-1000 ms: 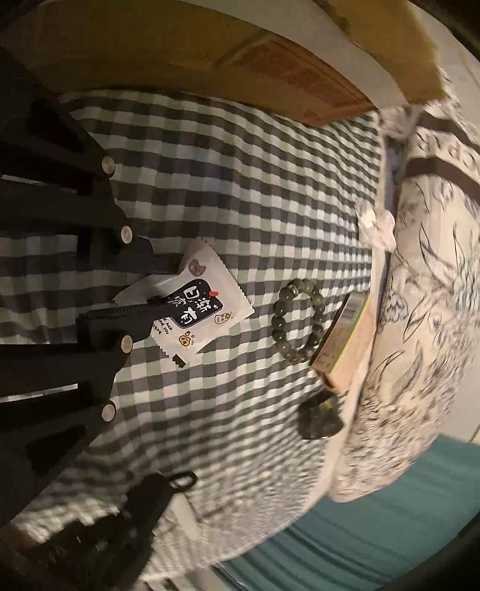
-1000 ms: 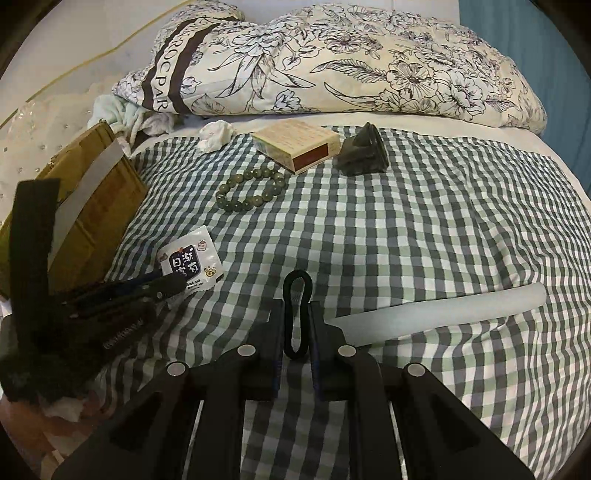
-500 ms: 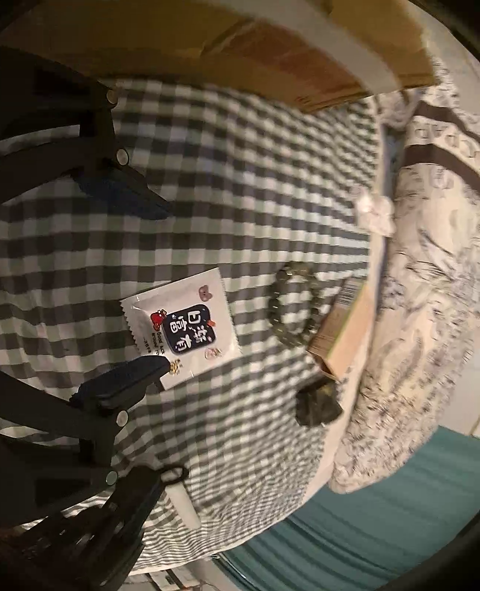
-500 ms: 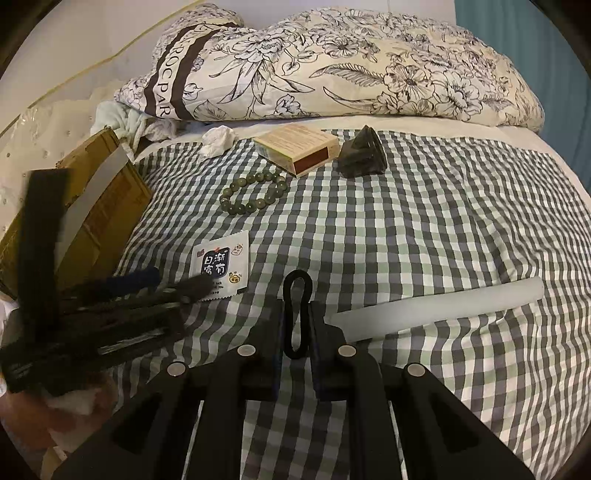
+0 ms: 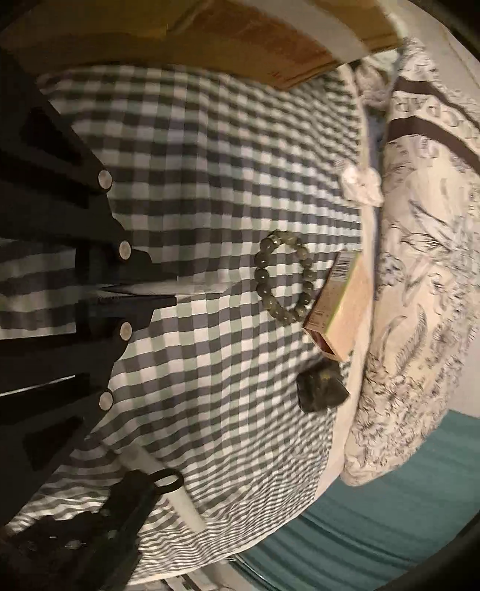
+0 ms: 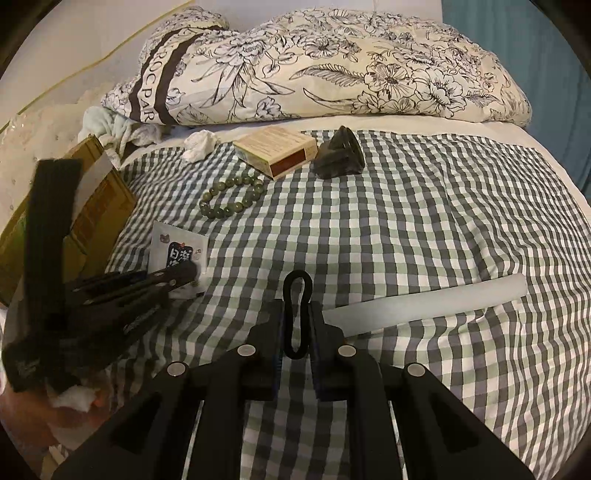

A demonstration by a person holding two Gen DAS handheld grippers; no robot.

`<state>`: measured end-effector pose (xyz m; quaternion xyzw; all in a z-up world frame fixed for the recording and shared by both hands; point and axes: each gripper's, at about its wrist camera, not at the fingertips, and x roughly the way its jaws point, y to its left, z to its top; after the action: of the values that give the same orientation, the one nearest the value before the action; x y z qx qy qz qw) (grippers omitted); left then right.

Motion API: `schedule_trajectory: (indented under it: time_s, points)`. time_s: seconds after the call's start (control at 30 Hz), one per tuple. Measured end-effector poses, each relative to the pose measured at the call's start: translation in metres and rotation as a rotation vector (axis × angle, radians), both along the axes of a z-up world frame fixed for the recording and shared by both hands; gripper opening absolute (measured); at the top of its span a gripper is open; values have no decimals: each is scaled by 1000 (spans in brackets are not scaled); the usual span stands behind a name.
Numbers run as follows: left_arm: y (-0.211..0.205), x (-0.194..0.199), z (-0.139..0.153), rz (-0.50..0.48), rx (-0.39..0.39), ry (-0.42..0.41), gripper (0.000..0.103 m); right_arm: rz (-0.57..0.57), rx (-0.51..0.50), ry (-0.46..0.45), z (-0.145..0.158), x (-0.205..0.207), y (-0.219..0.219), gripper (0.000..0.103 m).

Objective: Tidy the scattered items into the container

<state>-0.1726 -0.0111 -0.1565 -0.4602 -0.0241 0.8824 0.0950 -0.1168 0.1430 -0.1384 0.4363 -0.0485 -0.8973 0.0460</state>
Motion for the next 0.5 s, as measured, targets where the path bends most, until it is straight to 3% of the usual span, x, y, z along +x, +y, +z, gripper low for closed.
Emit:
schedule_trajectory:
  time_s: [0.37, 0.5]
  points:
    - [-1, 45, 57, -11, 59, 49, 4, 46, -4, 79, 43, 27, -11, 12]
    - [-7, 63, 87, -8, 89, 101, 4, 64, -3, 119, 65, 40, -17, 12]
